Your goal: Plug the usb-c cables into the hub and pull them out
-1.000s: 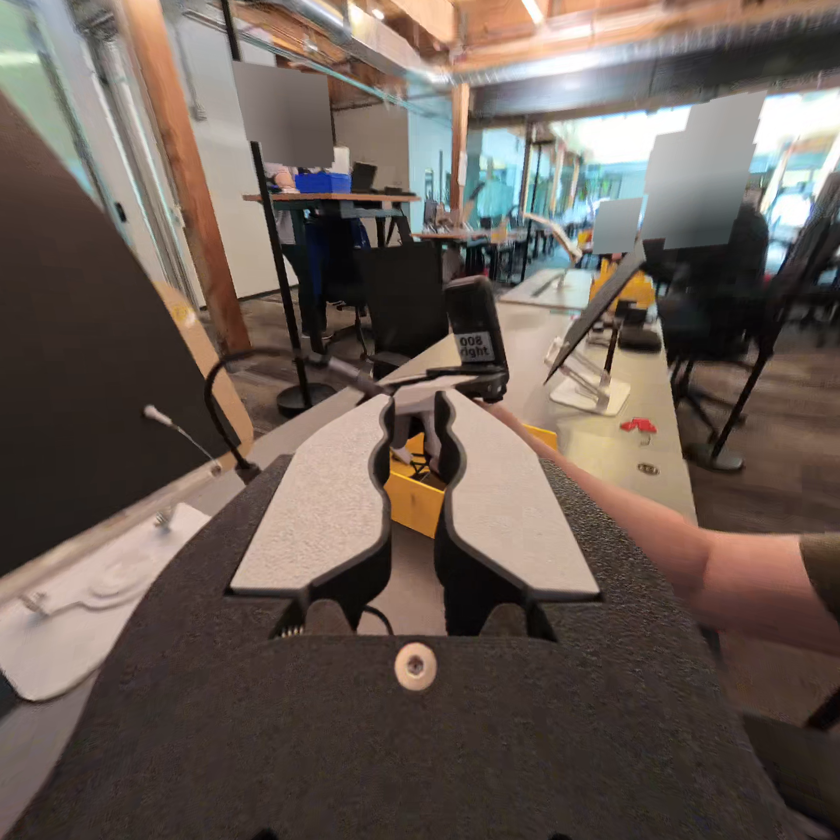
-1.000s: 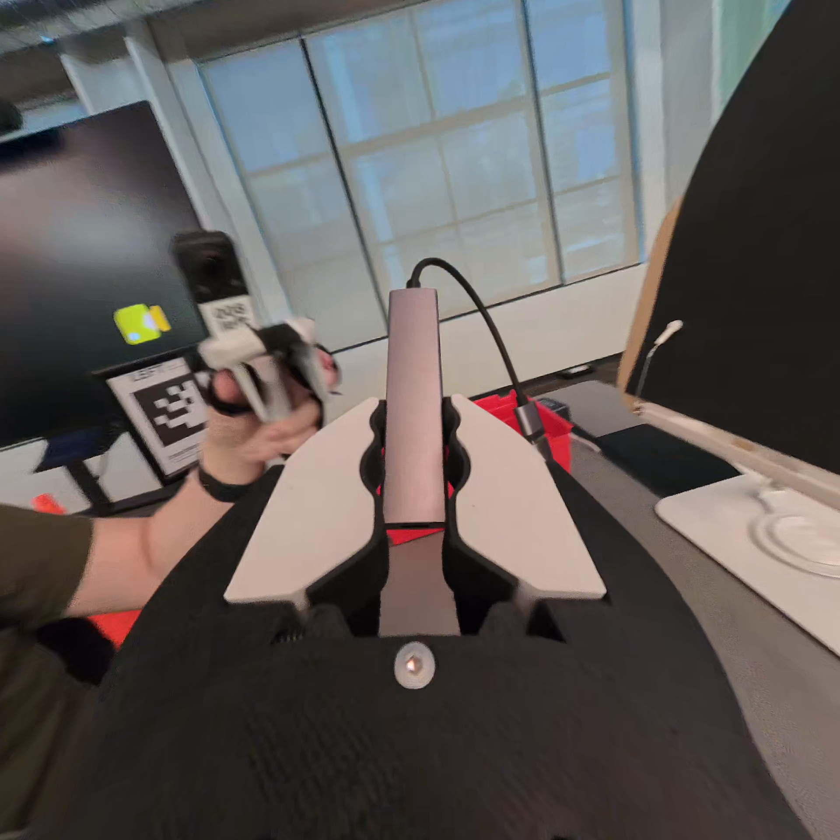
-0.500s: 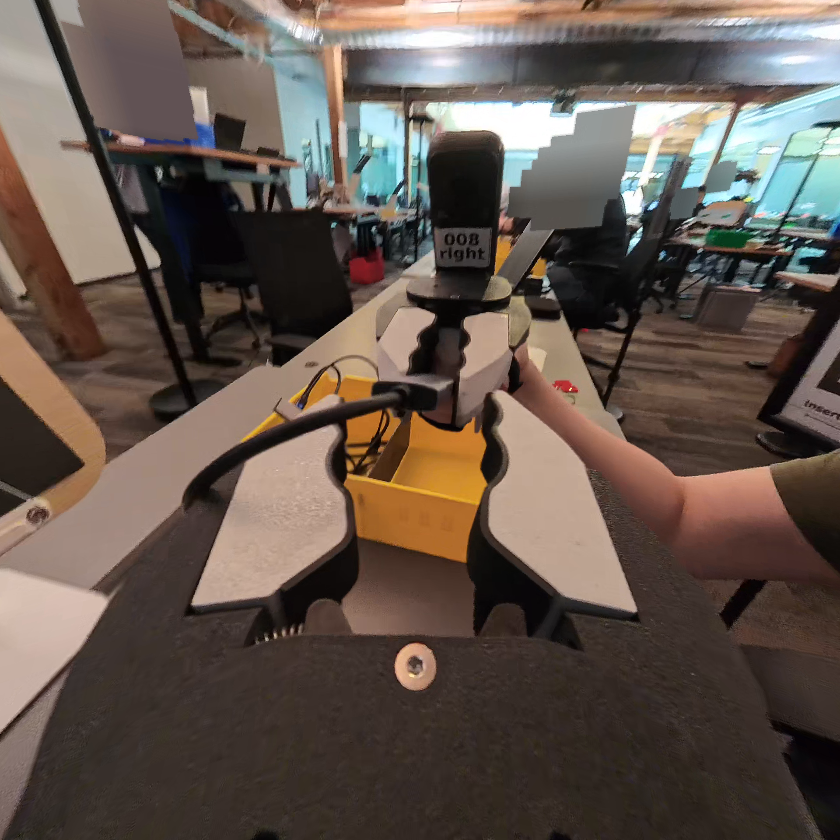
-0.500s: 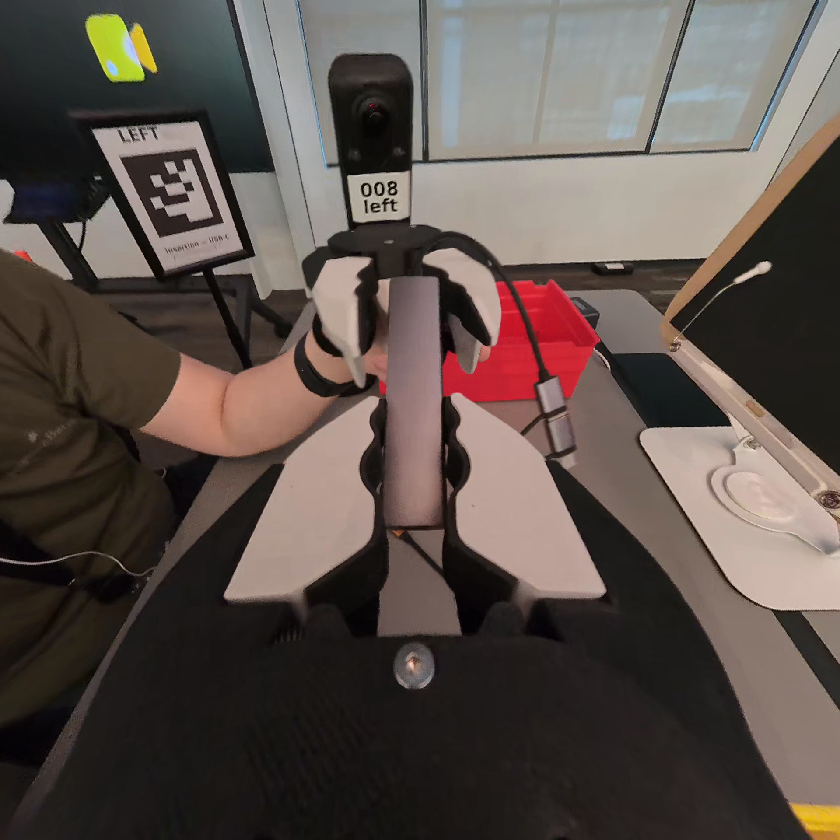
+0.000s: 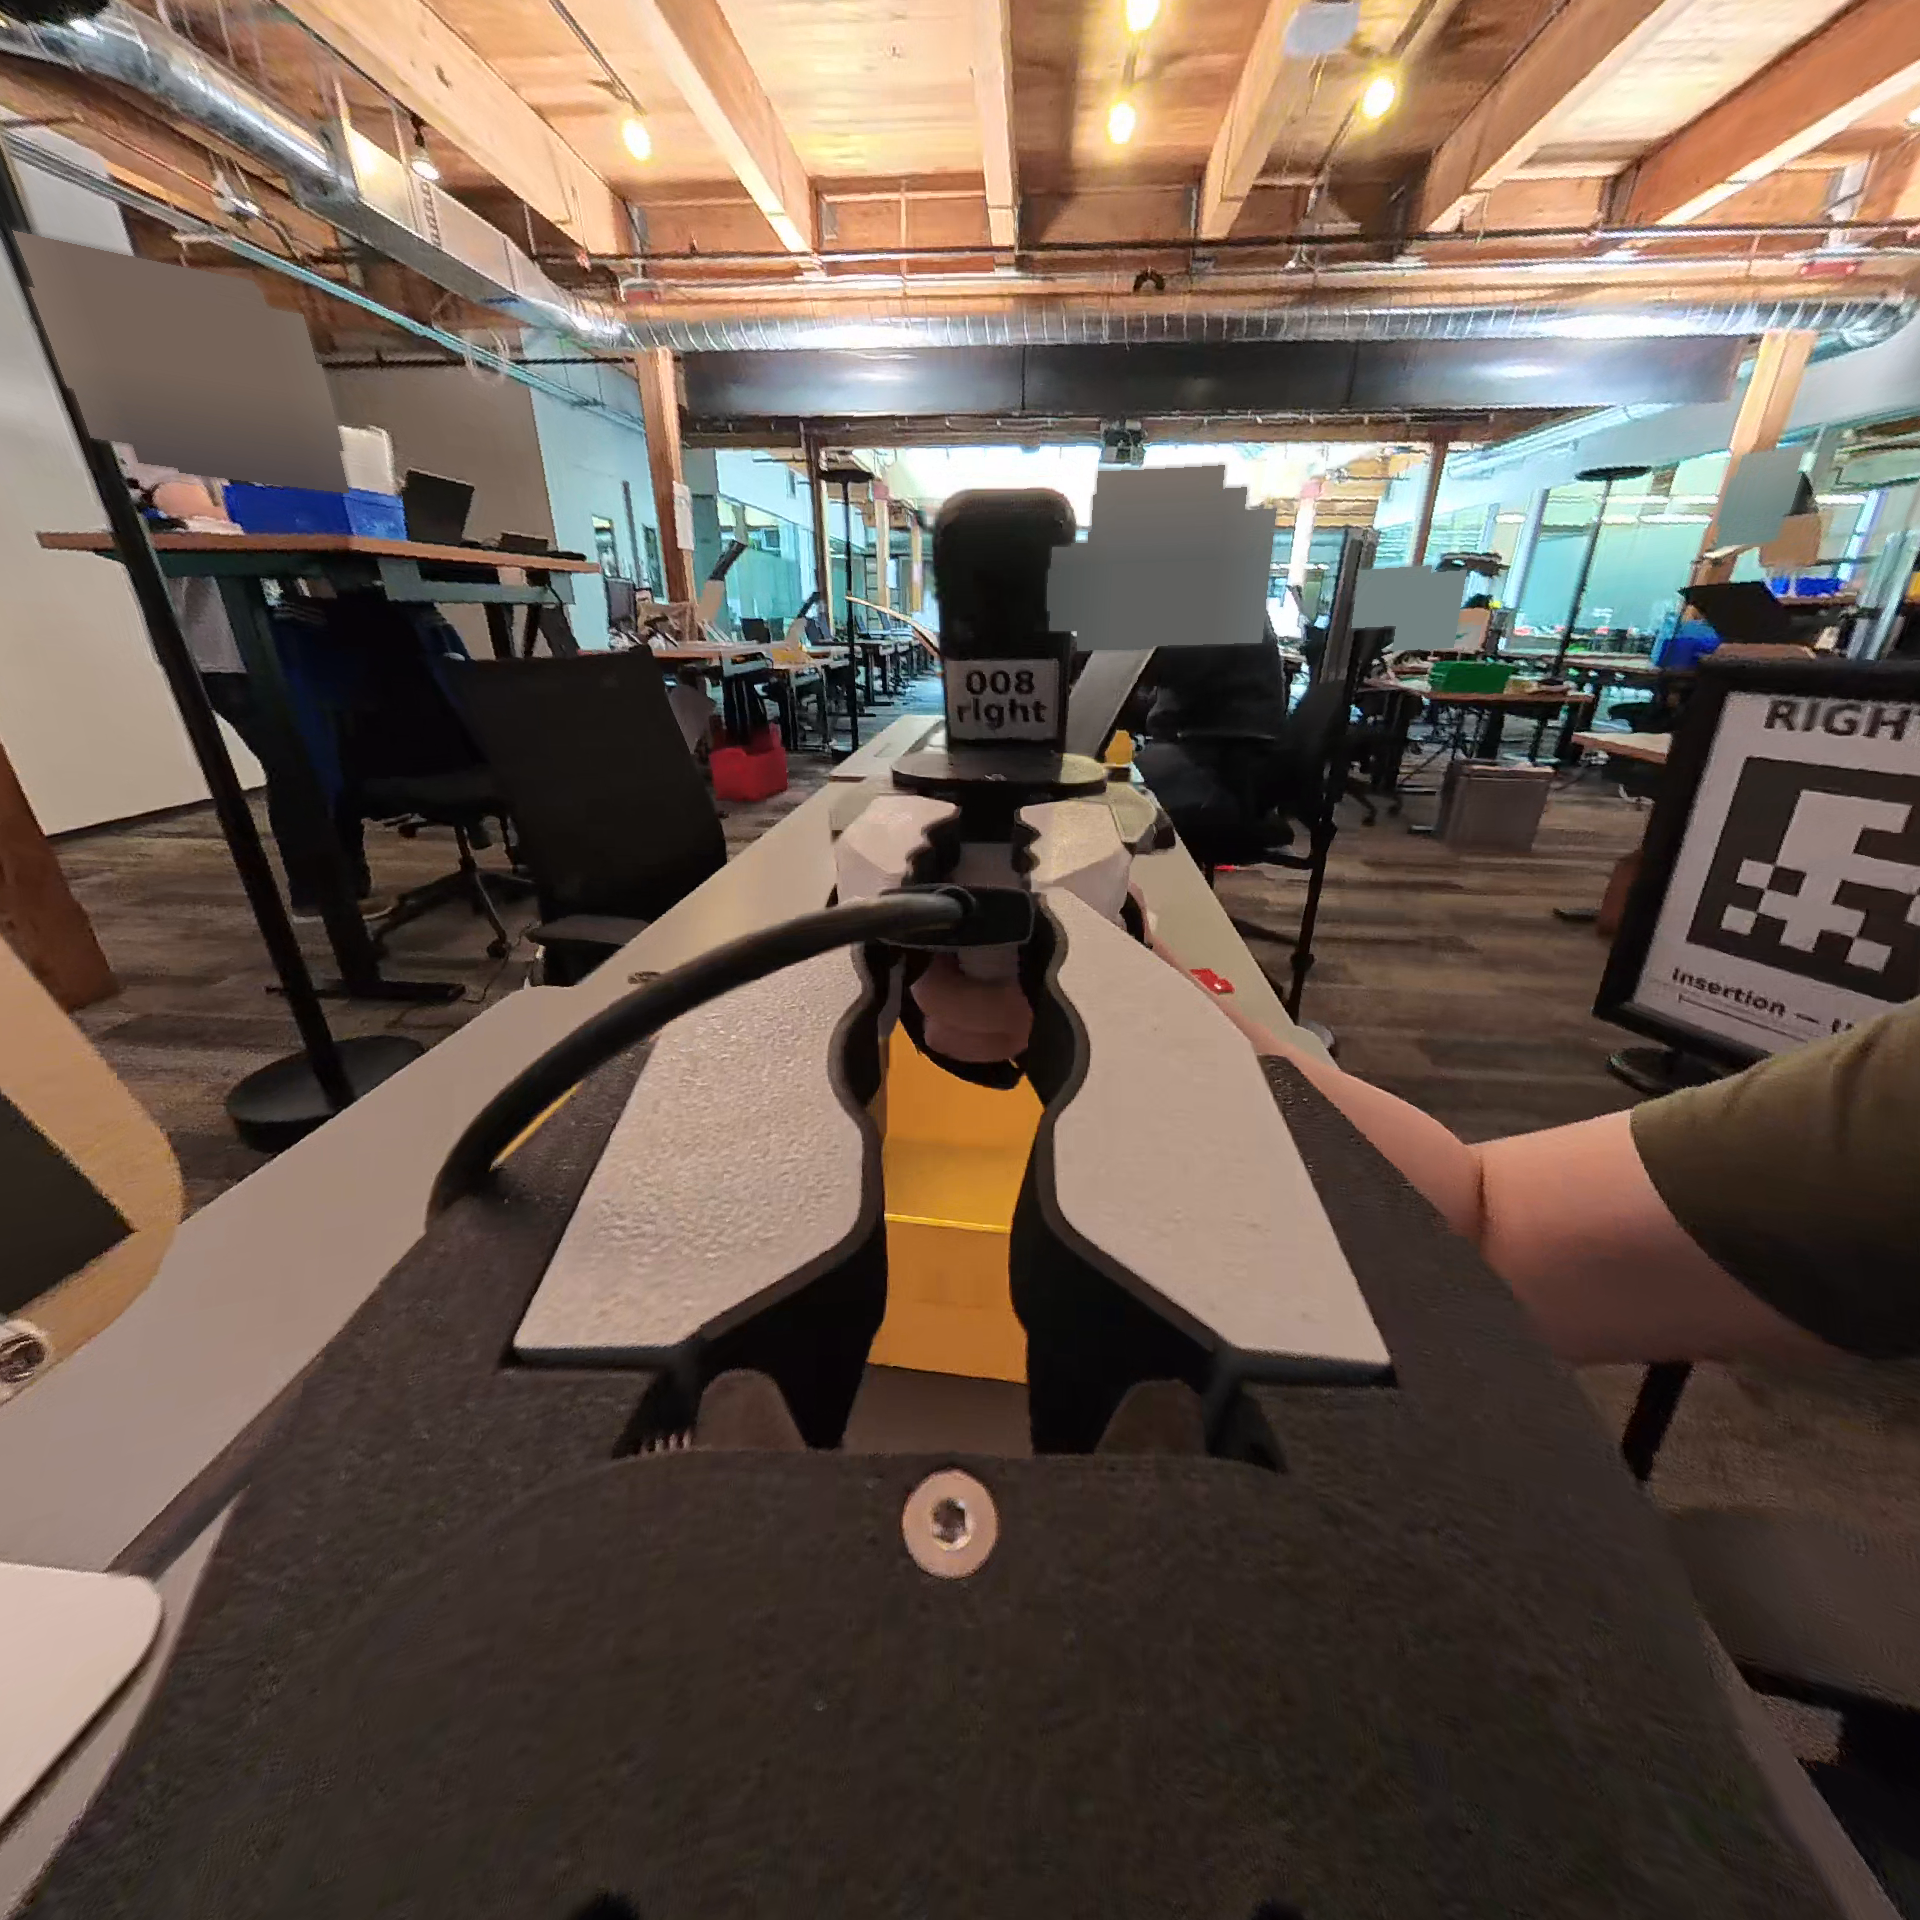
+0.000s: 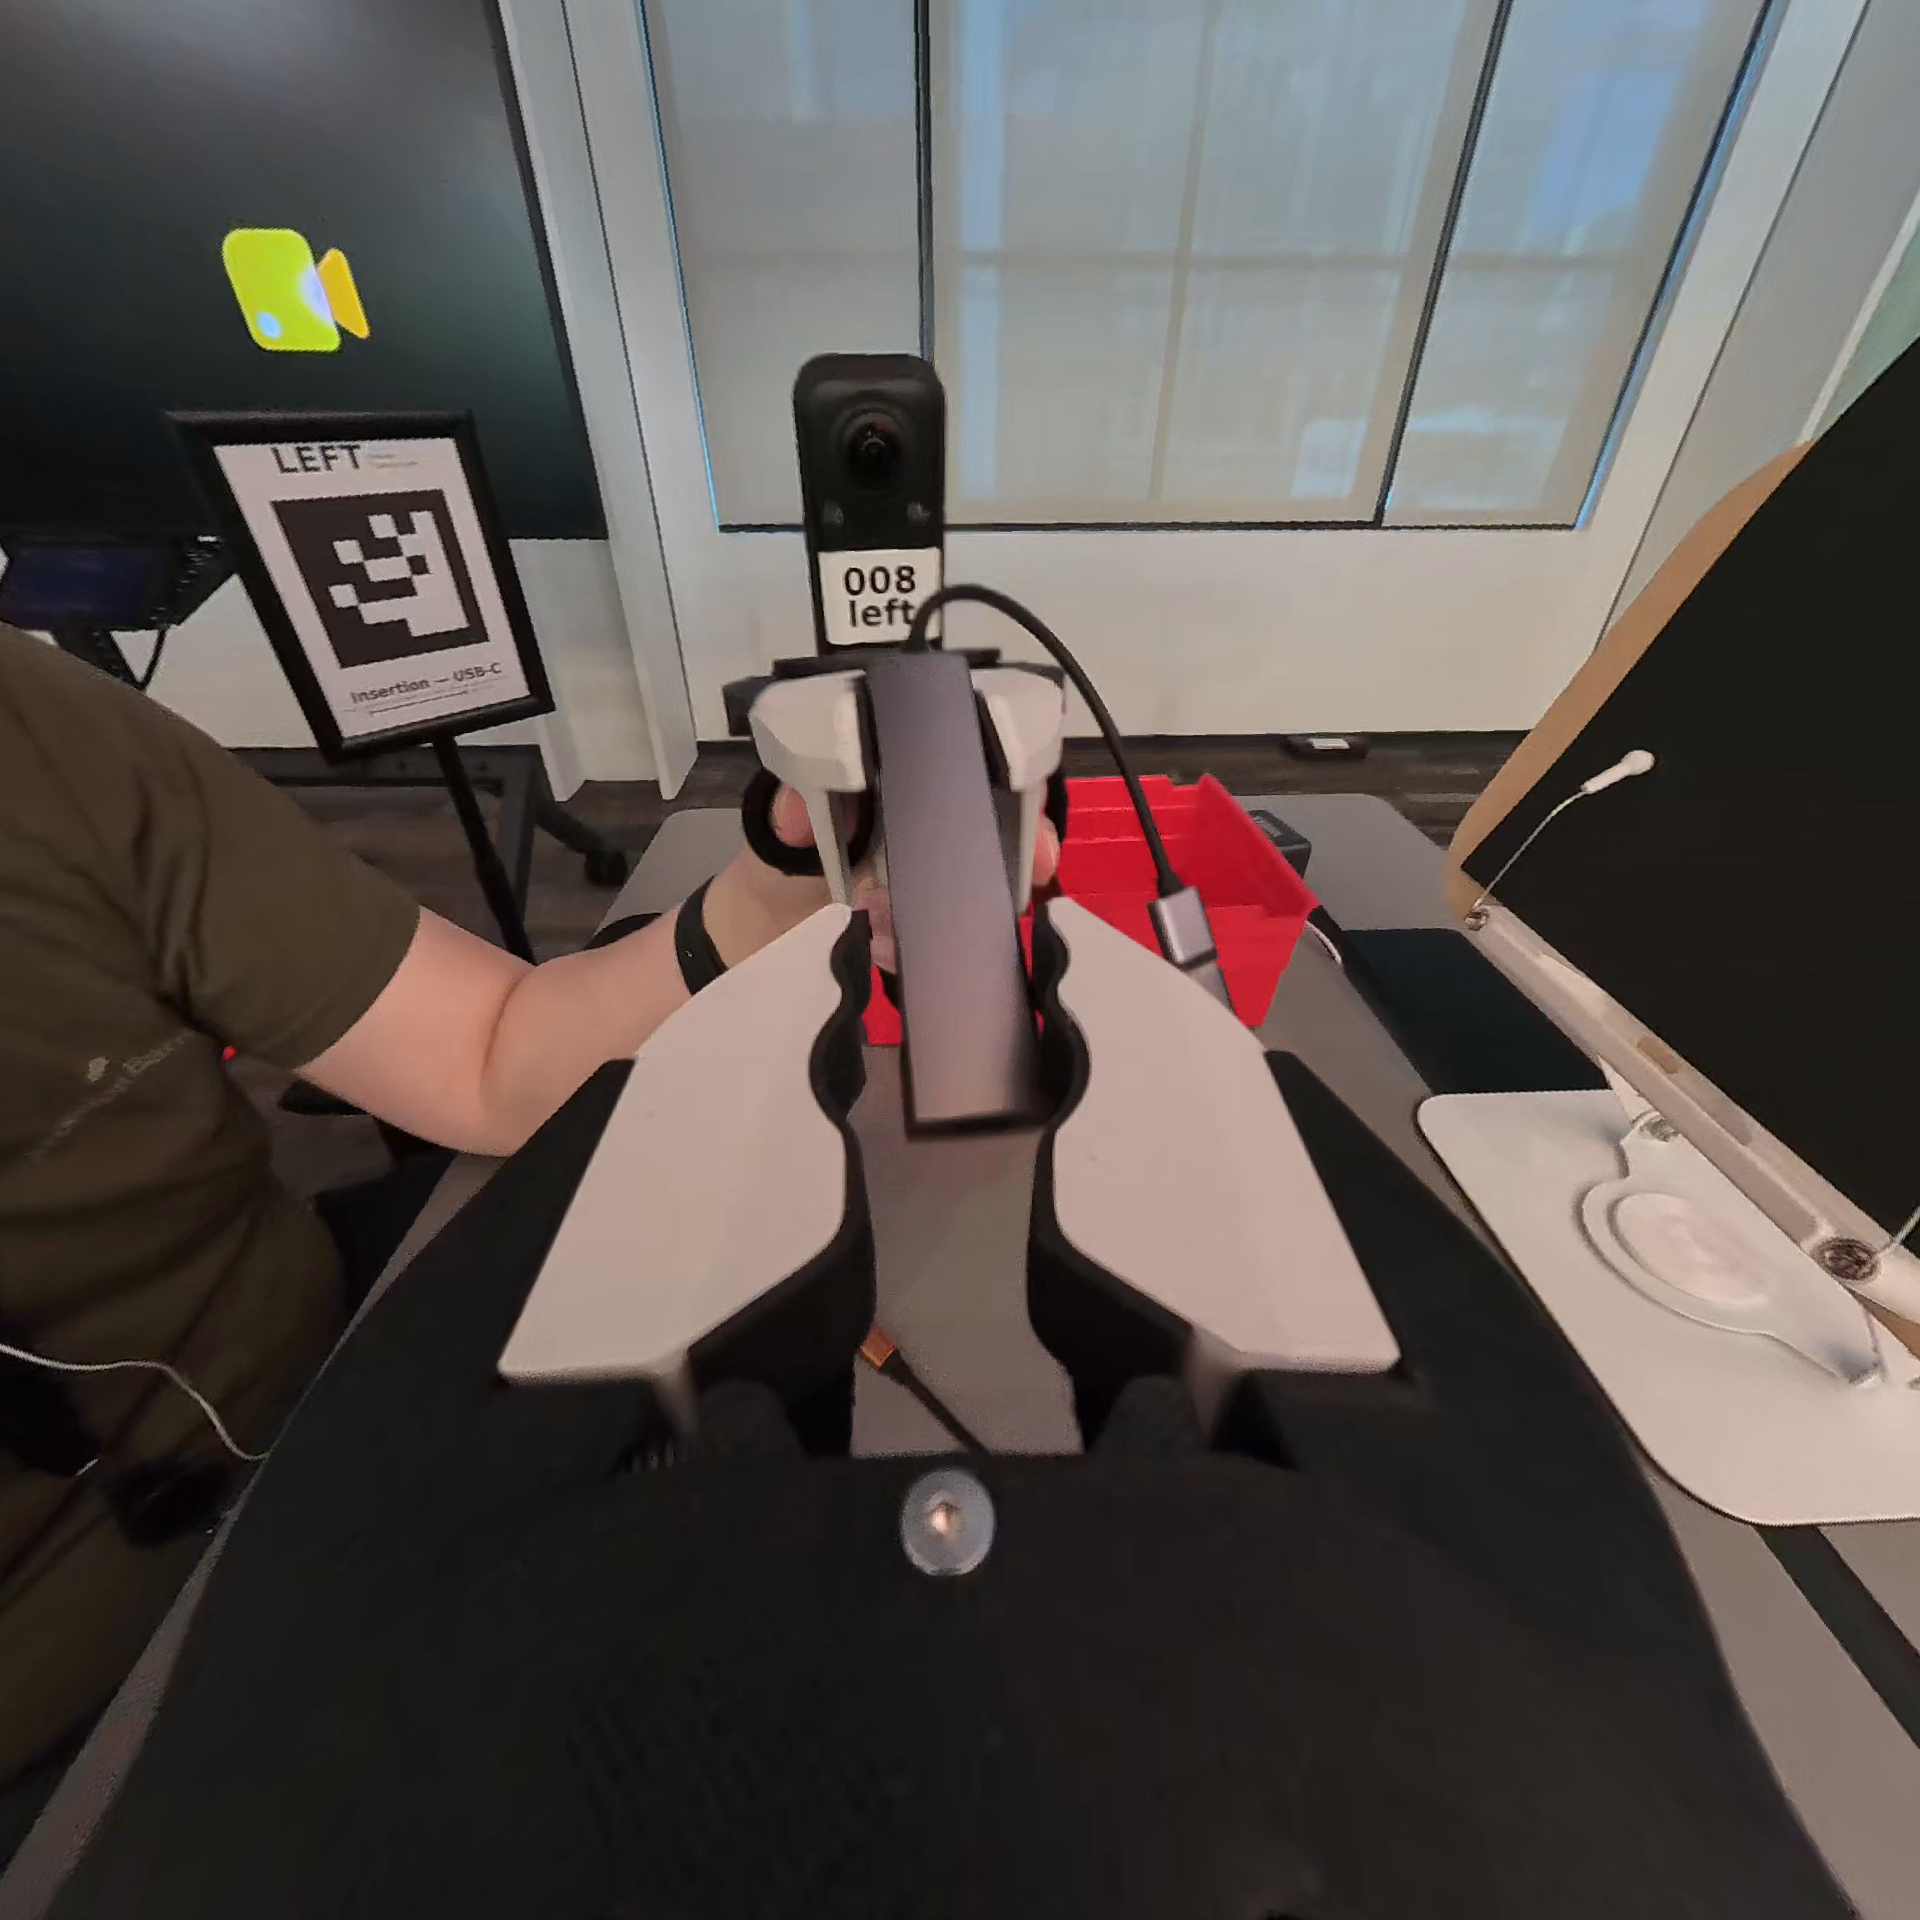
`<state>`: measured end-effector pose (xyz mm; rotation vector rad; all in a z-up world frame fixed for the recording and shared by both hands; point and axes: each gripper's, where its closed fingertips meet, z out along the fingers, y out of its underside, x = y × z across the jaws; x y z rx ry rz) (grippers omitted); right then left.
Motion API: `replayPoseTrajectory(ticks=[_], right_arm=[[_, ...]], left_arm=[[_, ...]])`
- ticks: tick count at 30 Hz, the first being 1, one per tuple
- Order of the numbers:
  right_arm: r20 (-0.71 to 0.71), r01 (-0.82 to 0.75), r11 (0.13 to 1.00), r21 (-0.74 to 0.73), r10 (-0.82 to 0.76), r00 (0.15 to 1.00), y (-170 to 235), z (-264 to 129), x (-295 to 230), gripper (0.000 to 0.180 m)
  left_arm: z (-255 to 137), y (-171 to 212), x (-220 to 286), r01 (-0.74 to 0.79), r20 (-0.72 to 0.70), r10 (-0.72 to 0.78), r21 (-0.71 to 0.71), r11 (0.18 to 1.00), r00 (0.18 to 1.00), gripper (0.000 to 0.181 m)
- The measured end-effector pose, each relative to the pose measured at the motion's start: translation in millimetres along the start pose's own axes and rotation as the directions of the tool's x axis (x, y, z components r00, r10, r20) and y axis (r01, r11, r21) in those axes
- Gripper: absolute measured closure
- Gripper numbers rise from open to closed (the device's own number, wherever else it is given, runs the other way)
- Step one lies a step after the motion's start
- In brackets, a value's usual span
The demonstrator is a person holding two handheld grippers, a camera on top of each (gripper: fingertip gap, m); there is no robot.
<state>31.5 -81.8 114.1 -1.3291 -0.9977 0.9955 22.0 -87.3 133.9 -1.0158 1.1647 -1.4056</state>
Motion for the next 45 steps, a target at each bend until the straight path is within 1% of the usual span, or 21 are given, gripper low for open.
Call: replayPoseTrajectory(ticks=[3, 6, 8, 9, 10, 12, 16, 18, 21, 22, 24, 27, 29, 31, 32, 33, 39, 45], right_arm=[[-0.007, -0.020, 0.999, 0.042, 0.020, 1.000, -3, 0, 5, 0.147], [0.055, -0.085, 0.992, 0.095, 0.080, 0.995, -8, 0, 3, 0.147], [0.065, -0.108, 0.989, 0.103, 0.101, 0.993, -7, 2, 4, 0.146], [0.062, -0.110, 0.989, 0.102, 0.104, 0.993, -6, 3, 5, 0.147], [0.073, -0.113, 0.988, 0.101, 0.106, 0.992, -6, 4, 4, 0.154], [0.100, -0.130, 0.987, 0.094, 0.121, 0.988, -6, 4, 2, 0.155], [0.067, -0.066, 0.997, 0.025, 0.065, 0.996, 1, 2, 1, 0.155], [0.054, -0.029, 1.000, 0.007, 0.029, 0.998, 0, 2, -1, 0.155], [0.035, 0.050, 0.998, -0.035, -0.049, 0.998, 1, 2, -7, 0.155], [0.031, 0.075, 0.996, -0.047, -0.073, 0.997, 2, 2, -9, 0.155], [0.028, 0.095, 0.992, -0.077, -0.093, 0.995, 4, 3, -11, 0.155], [0.014, 0.135, 0.987, -0.091, -0.134, 0.991, 3, 4, -13, 0.155], [-0.004, 0.161, 0.981, -0.111, -0.162, 0.987, 3, 6, -13, 0.155], [-0.012, 0.167, 0.978, -0.127, -0.169, 0.985, 4, 7, -13, 0.155], [-0.008, 0.164, 0.978, -0.130, -0.166, 0.986, 4, 7, -14, 0.155], [-0.004, 0.157, 0.979, -0.133, -0.159, 0.987, 5, 7, -14, 0.155], [0.000, 0.134, 0.972, -0.195, -0.136, 0.991, 14, 5, -13, 0.155], [0.002, 0.141, 0.970, -0.200, -0.143, 0.990, 16, 5, -11, 0.155]], left_arm=[[-7, -9, -2, 0.000, 0.021, -0.001, 0.034, 0.999, 1.000, 0.158], [-11, -14, -2, -0.005, 0.034, 0.004, 0.046, 0.999, 0.999, 0.158], [-11, -15, -2, -0.013, 0.037, 0.011, 0.049, 0.999, 0.999, 0.158], [-11, -14, -1, -0.012, 0.032, 0.010, 0.042, 0.999, 0.999, 0.158], [-10, -13, -2, -0.011, 0.041, 0.010, 0.039, 0.999, 0.999, 0.158], [-10, -14, -2, -0.018, 0.046, 0.016, 0.043, 0.999, 0.999, 0.157], [-13, -3, -1, -0.028, 0.038, 0.030, -0.052, 0.998, 0.999, 0.157], [-15, 2, 3, -0.035, 0.011, 0.036, -0.096, 0.995, 0.999, 0.156], [-15, 8, 10, -0.065, -0.020, 0.062, -0.149, 0.987, 0.998, 0.148], [-15, 10, 11, -0.082, -0.019, 0.080, -0.158, 0.984, 0.997, 0.148], [-13, 9, 13, -0.113, -0.014, 0.112, -0.157, 0.981, 0.994, 0.145], [-14, -2, 15, -0.127, -0.007, 0.127, -0.089, 0.988, 0.992, 0.144], [-16, -7, 14, -0.134, 0.003, 0.135, -0.067, 0.989, 0.991, 0.145], [-19, -7, 15, -0.135, -0.012, 0.135, -0.066, 0.989, 0.991, 0.150], [-19, -7, 17, -0.132, -0.026, 0.130, -0.065, 0.989, 0.991, 0.155], [-19, -6, 18, -0.130, -0.034, 0.128, -0.068, 0.989, 0.991, 0.156], [-18, 9, 15, -0.141, -0.035, 0.137, -0.167, 0.976, 0.990, 0.156], [-18, 13, 15, -0.150, -0.029, 0.147, -0.207, 0.967, 0.989, 0.156]])
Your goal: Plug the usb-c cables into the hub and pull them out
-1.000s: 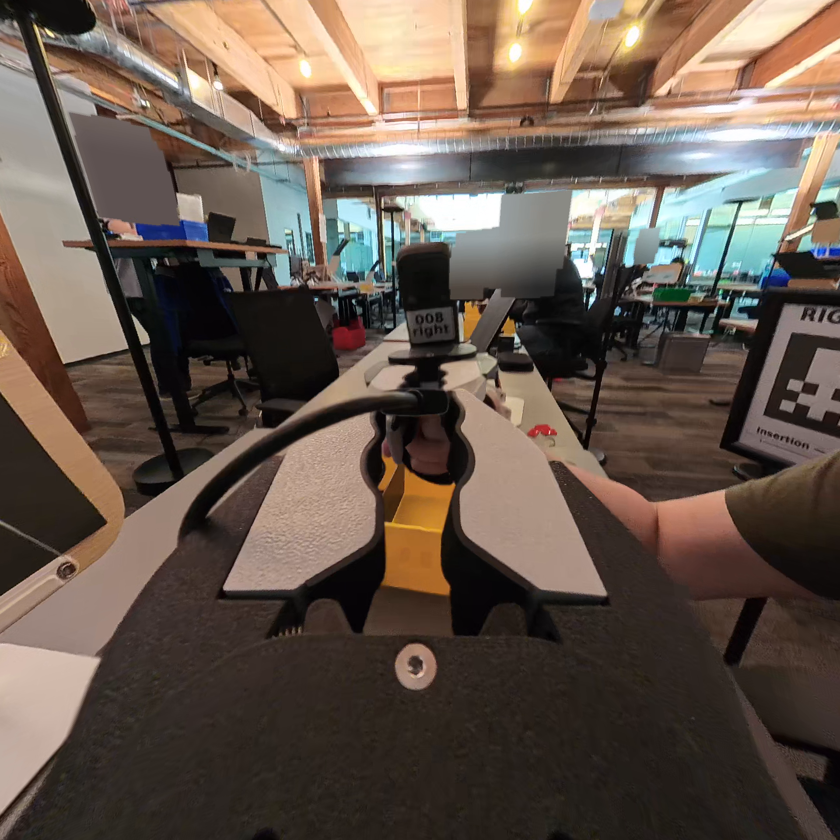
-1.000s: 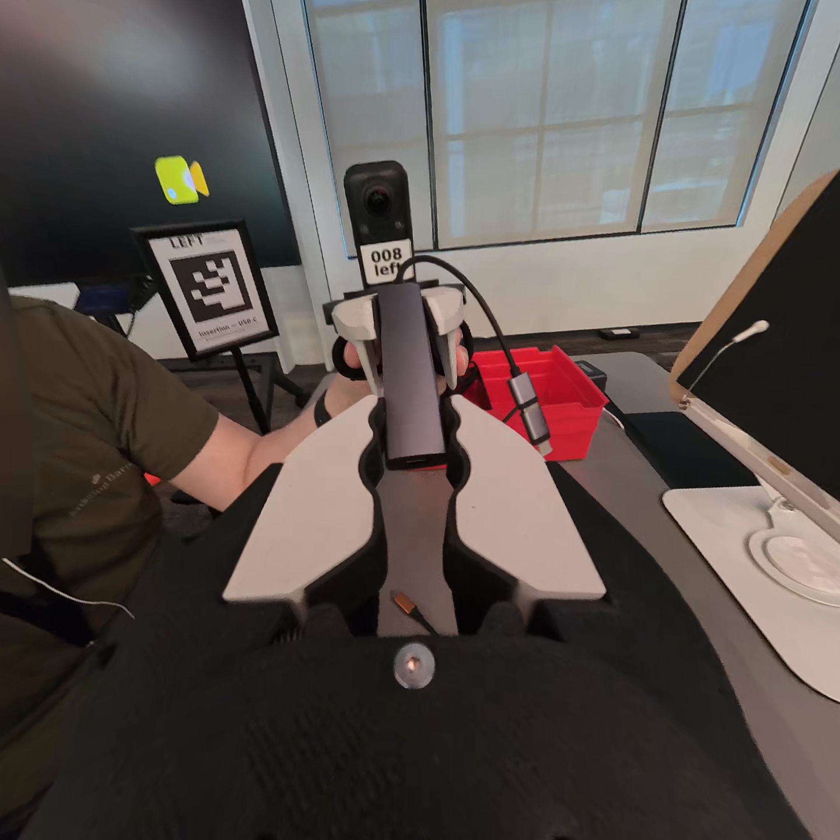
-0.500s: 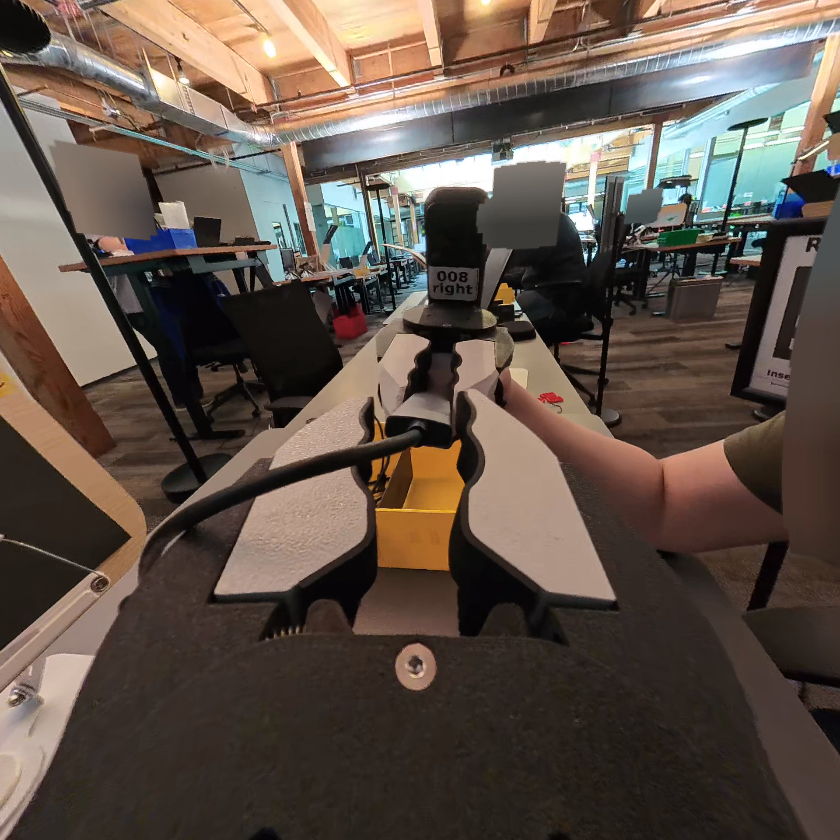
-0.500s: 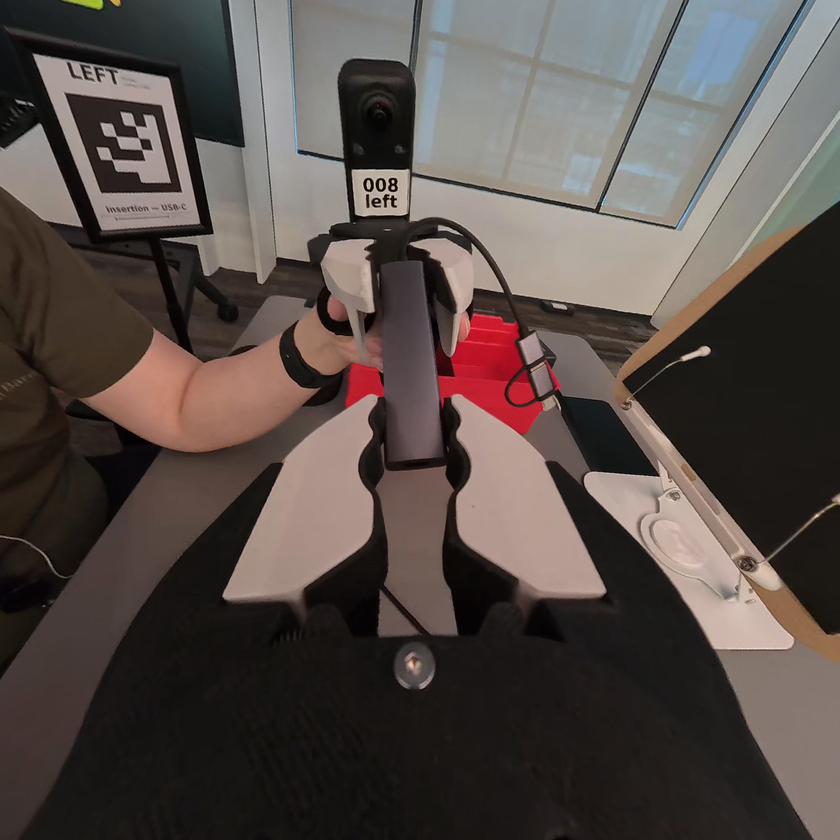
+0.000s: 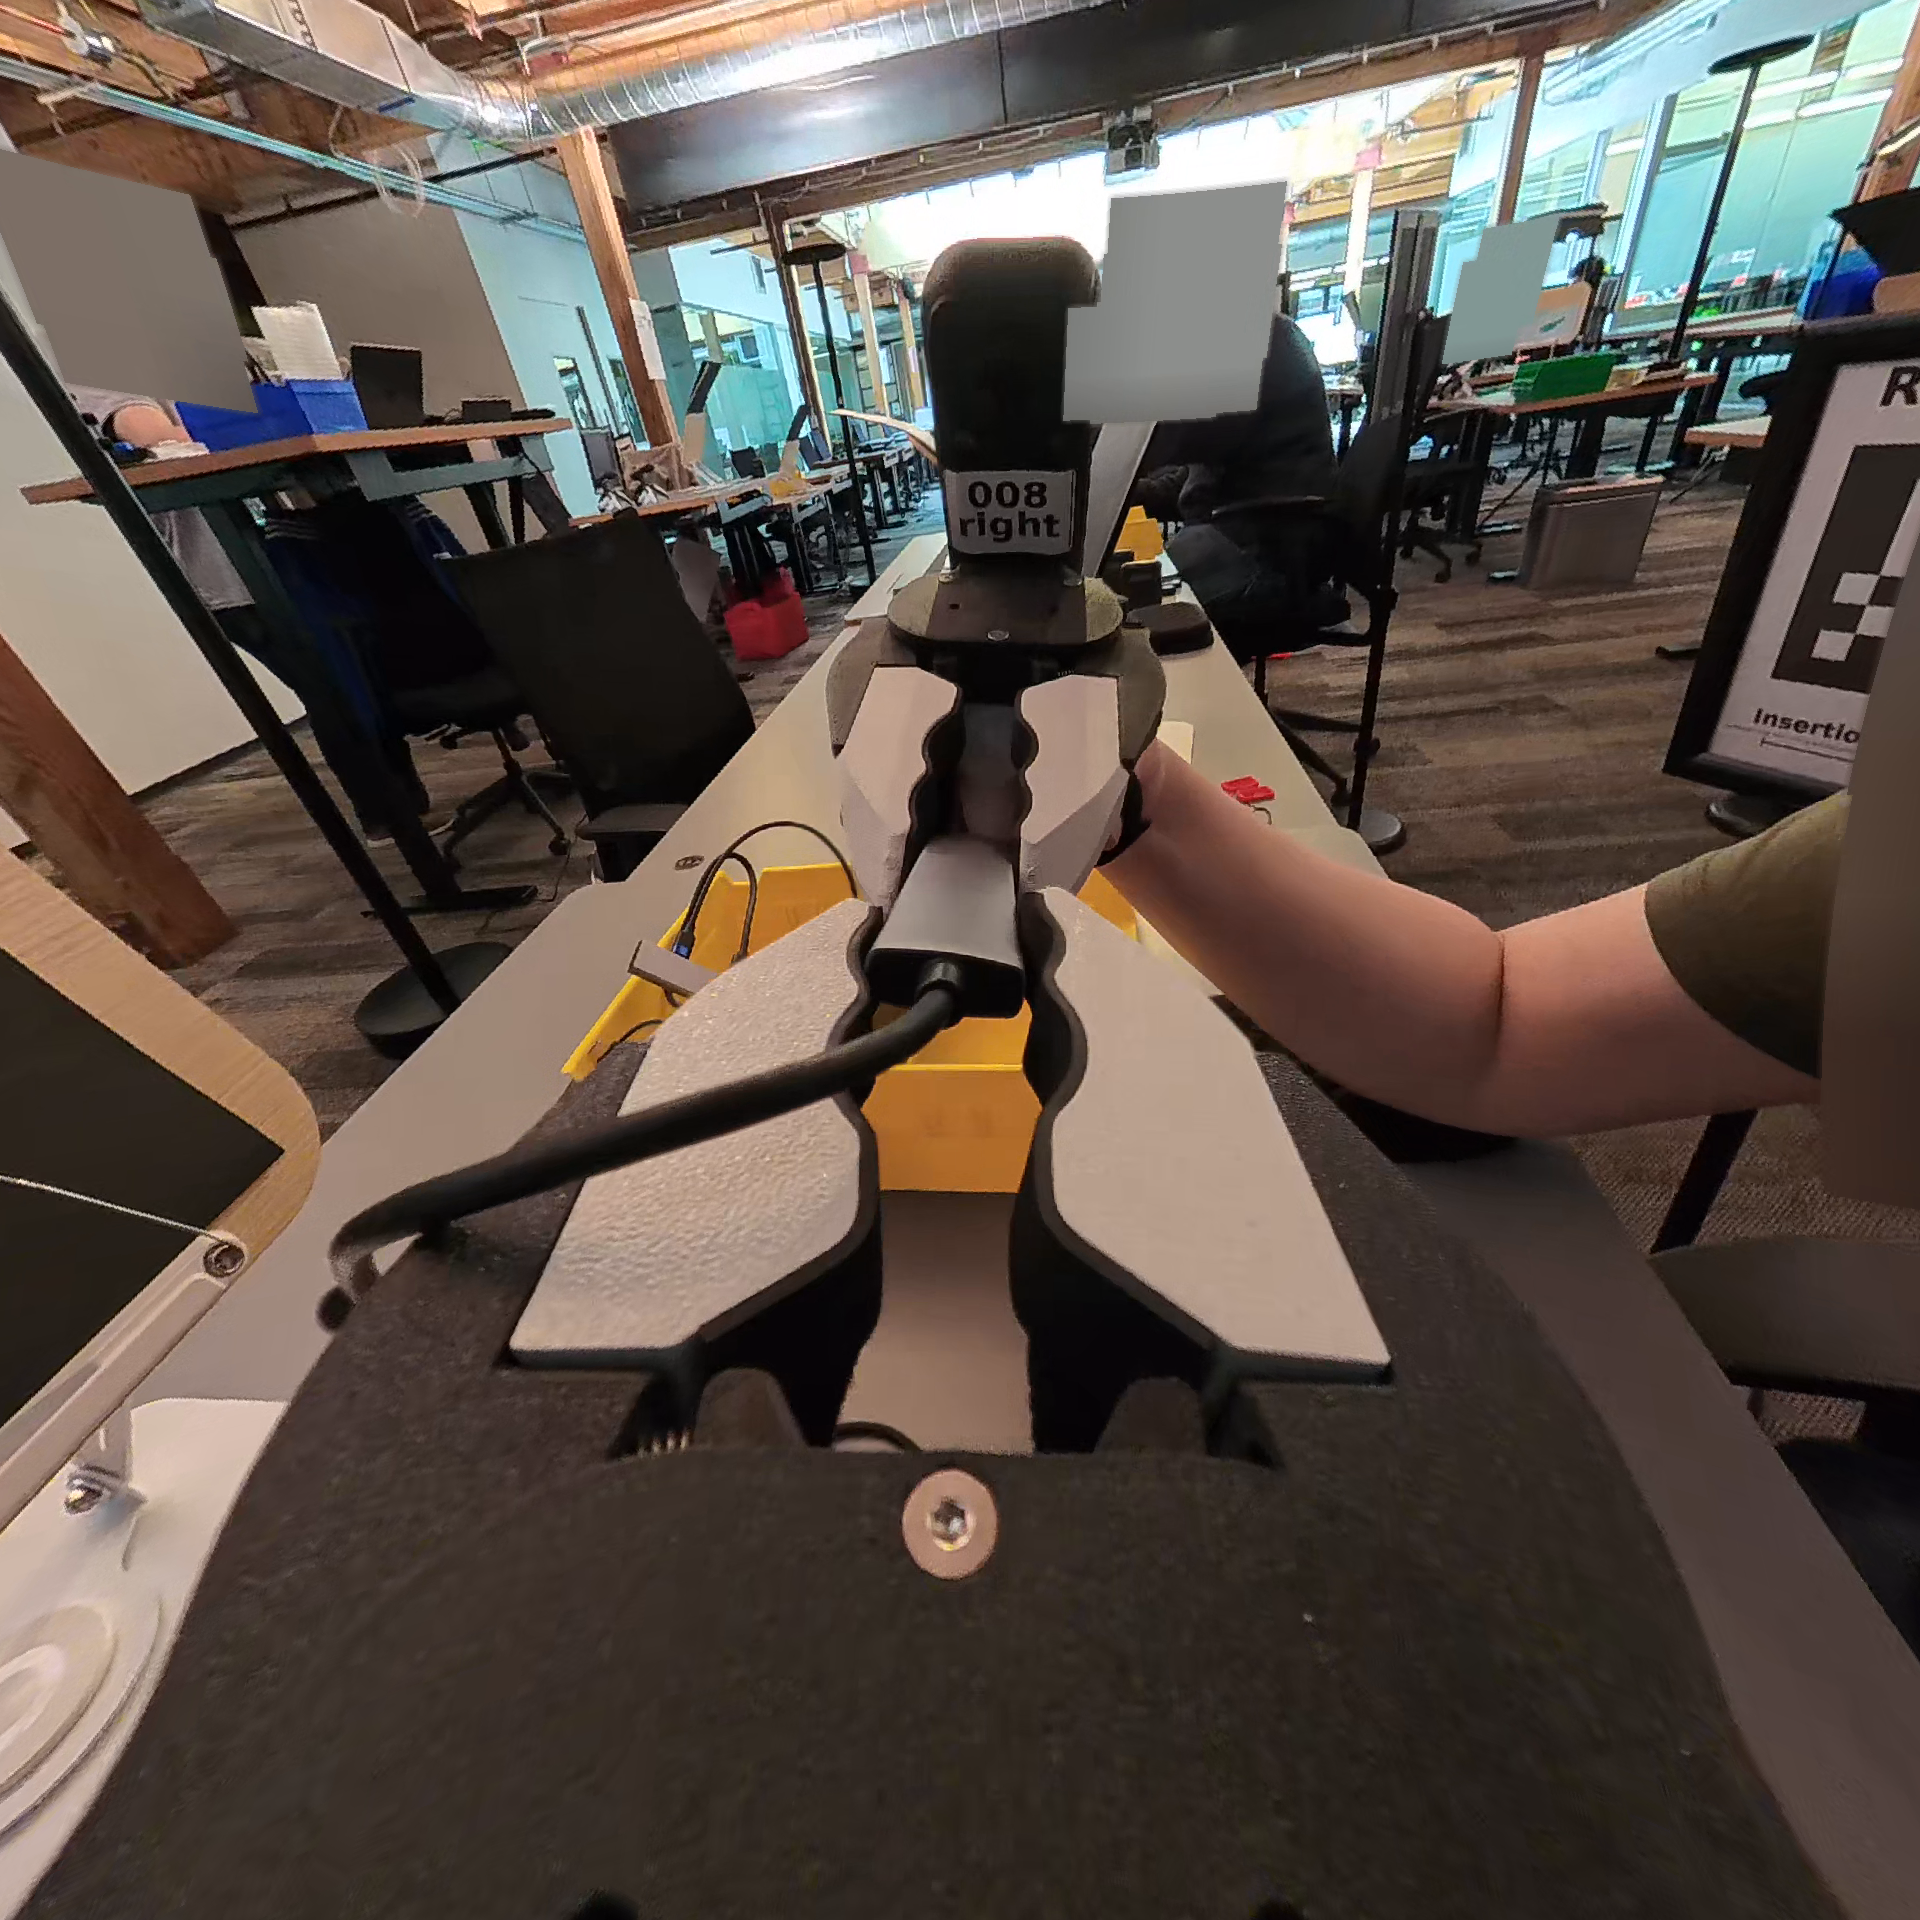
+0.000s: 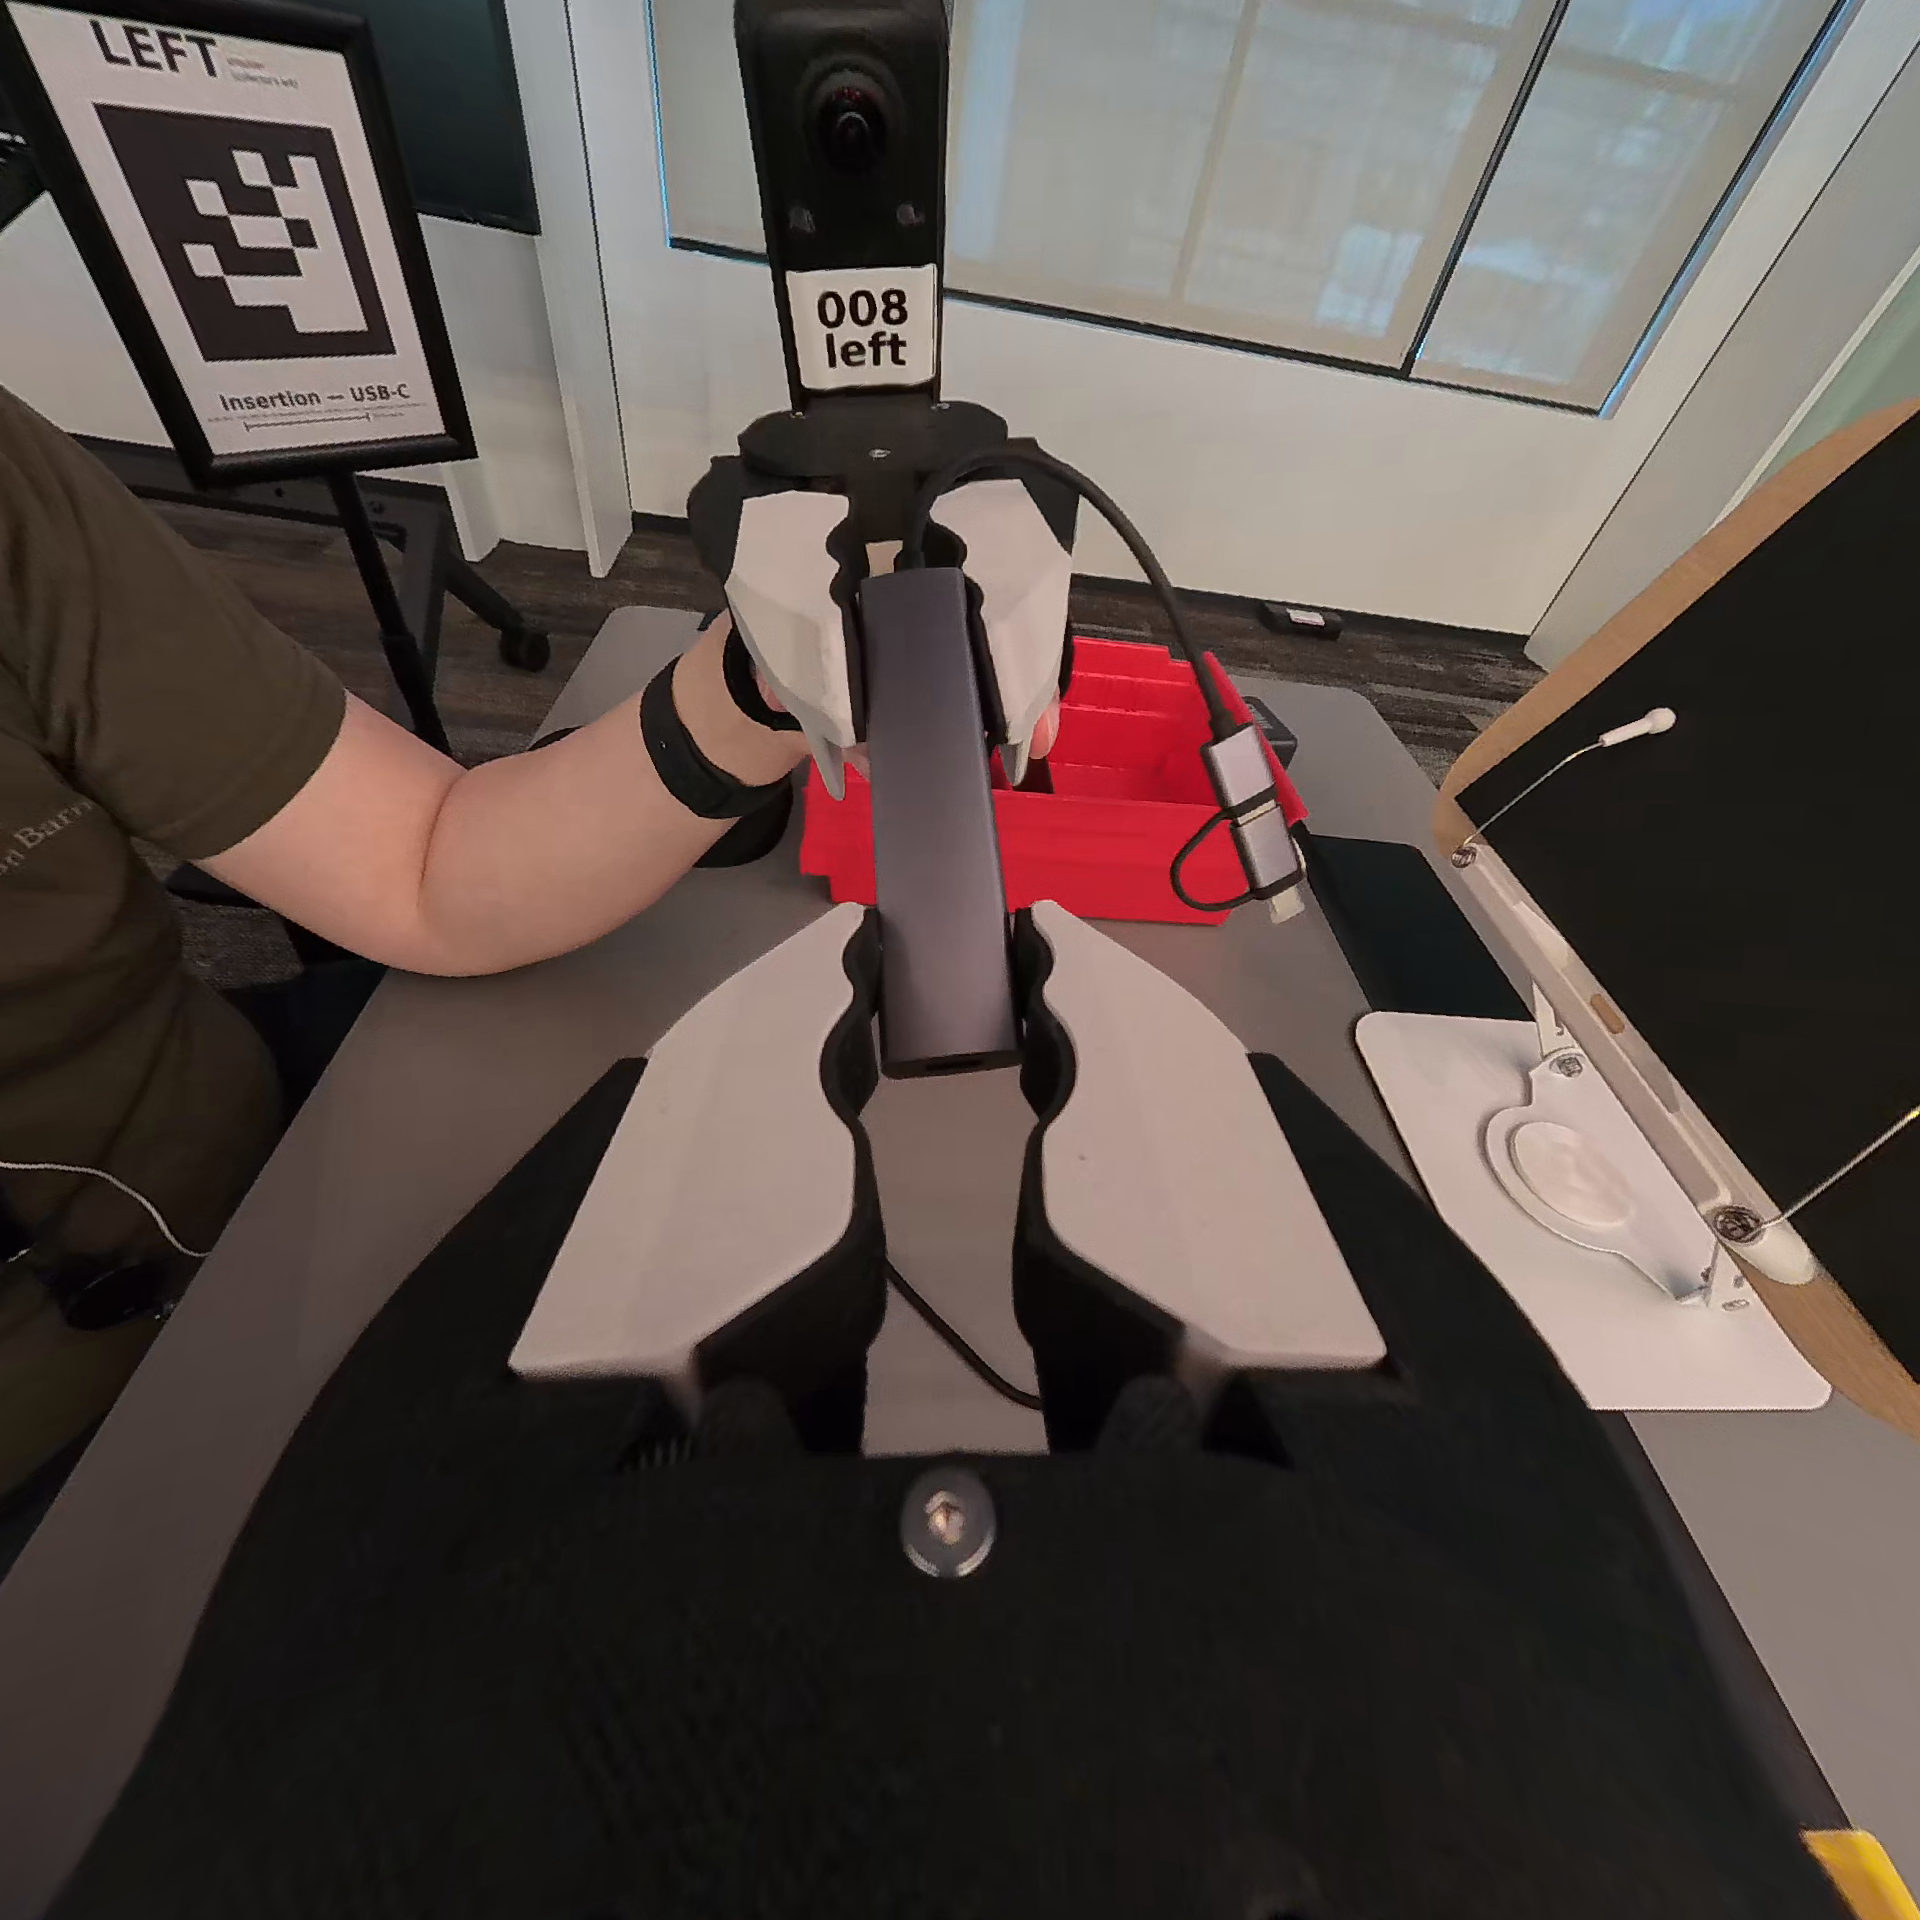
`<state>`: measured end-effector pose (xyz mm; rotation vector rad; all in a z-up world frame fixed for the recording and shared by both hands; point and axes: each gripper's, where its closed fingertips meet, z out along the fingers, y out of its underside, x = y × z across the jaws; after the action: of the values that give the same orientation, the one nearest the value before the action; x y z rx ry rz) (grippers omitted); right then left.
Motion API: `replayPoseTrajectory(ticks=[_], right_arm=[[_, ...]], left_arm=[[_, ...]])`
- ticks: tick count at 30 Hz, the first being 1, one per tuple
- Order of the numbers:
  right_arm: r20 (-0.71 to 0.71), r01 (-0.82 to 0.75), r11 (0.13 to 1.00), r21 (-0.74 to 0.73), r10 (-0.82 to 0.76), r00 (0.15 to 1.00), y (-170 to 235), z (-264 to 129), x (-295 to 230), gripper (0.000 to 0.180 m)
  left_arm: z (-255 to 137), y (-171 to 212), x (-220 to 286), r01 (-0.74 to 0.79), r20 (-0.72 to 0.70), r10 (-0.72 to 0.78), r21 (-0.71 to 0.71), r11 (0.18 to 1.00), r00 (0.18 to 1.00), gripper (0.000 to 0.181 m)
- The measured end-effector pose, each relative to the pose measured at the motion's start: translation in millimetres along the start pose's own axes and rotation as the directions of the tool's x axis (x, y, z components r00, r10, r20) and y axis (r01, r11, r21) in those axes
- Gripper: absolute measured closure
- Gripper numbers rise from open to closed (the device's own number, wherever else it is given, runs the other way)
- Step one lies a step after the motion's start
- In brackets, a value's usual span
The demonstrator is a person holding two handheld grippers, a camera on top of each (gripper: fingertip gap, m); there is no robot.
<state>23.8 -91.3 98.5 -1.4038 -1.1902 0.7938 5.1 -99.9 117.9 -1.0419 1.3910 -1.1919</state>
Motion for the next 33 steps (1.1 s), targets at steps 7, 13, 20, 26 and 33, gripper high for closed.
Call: replayPoseTrajectory(ticks=[7, 13, 20, 26, 33], right_arm=[[-0.082, -0.092, 0.996, -0.001, 0.092, 0.992, 12, 10, 23, 0.155], [-0.131, -0.288, 0.932, -0.219, 0.265, 0.955, 77, 51, 37, 0.155], [0.164, -0.050, 0.865, -0.499, 0.151, 0.975, 147, 142, -41, 0.154], [0.229, -0.075, 0.858, -0.509, 0.219, 0.949, 166, 132, -45, 0.154], [0.182, -0.051, 0.671, -0.740, 0.272, 0.945, 224, 134, -54, 0.154]], left_arm=[[-17, 34, -18, 0.221, 0.097, -0.205, -0.209, 0.953, 0.974, 0.152], [-54, 38, 13, 0.342, 0.004, -0.363, -0.344, 0.874, 0.932, 0.174], [-84, -30, 4, 0.088, 0.137, -0.088, 0.003, 0.996, 0.987, 0.159], [-91, -32, 12, 0.067, 0.124, -0.066, -0.003, 0.998, 0.990, 0.161], [-88, -32, 10, 0.066, 0.118, -0.066, 0.001, 0.998, 0.991, 0.161]])
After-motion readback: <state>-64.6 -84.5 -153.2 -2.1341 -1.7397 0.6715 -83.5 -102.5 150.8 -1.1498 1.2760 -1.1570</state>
